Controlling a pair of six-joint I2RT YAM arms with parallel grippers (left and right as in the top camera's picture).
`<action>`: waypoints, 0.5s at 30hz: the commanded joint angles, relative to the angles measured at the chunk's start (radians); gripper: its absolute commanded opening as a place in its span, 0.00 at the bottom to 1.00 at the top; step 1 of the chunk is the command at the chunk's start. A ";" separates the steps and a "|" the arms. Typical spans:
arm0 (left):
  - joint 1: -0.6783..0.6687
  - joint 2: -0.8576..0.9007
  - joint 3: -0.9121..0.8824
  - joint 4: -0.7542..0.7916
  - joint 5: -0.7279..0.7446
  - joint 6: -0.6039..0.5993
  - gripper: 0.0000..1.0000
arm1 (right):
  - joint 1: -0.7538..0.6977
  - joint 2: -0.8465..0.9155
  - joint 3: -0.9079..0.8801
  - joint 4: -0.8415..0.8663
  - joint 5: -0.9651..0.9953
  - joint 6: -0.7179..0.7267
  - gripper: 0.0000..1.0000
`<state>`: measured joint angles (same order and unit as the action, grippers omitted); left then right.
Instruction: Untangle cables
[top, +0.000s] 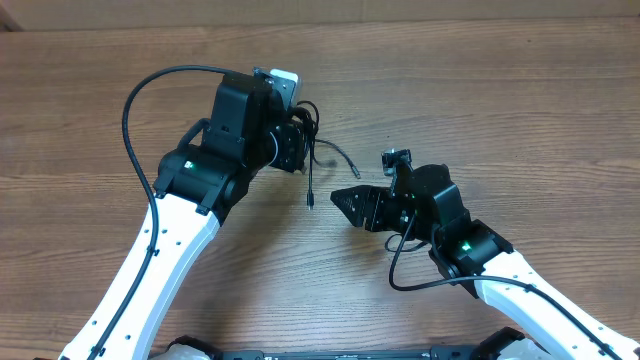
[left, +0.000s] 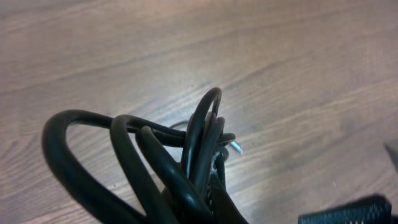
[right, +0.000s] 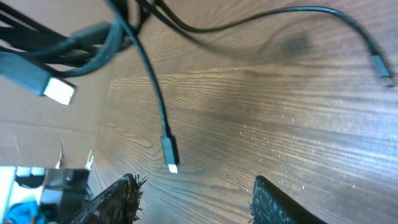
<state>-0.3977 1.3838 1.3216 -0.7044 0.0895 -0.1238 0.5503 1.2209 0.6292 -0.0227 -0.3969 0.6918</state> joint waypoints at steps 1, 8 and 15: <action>-0.001 -0.023 0.027 -0.028 0.093 0.107 0.04 | -0.002 -0.032 -0.005 0.031 -0.009 -0.118 0.57; -0.001 -0.023 0.026 -0.182 0.256 0.437 0.04 | -0.096 -0.035 -0.005 0.068 -0.009 -0.122 0.58; -0.001 -0.023 0.026 -0.192 0.358 0.471 0.04 | -0.142 -0.035 -0.005 0.068 -0.134 -0.222 0.58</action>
<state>-0.3977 1.3838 1.3224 -0.9096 0.3534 0.2886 0.4091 1.2049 0.6289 0.0402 -0.4465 0.5434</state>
